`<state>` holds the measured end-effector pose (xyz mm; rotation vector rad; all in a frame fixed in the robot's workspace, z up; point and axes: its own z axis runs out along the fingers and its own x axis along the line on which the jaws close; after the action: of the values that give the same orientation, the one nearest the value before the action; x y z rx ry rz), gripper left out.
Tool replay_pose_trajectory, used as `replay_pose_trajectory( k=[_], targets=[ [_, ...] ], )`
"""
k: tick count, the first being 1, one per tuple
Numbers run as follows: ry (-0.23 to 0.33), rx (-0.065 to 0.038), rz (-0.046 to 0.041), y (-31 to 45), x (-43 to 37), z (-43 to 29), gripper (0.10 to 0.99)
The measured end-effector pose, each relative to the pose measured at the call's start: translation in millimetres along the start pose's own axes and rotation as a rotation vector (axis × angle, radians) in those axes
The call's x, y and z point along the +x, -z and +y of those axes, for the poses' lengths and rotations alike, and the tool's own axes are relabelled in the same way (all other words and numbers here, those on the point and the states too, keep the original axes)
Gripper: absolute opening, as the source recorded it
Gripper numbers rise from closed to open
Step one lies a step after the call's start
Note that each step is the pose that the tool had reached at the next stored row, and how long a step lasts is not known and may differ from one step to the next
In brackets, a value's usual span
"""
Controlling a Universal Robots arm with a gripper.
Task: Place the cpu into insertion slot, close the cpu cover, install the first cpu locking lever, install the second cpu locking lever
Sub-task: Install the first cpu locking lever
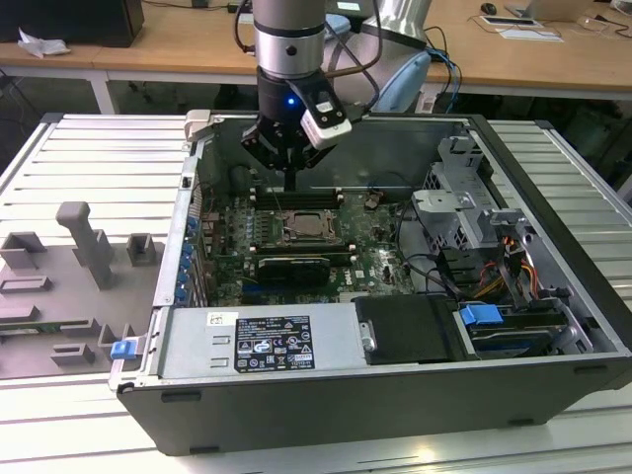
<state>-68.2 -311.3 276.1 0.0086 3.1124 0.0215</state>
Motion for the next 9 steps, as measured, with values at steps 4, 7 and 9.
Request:
replay_pose_trajectory(
  k=[4,7,9],
  targets=[
    [0.000,0.000,0.0000,-0.2,8.5,0.0,0.106],
    [0.000,0.000,0.0000,-0.4,13.0,0.2,0.106],
    [0.000,0.000,0.0000,-0.8,18.5,0.2,0.106]
  ],
)
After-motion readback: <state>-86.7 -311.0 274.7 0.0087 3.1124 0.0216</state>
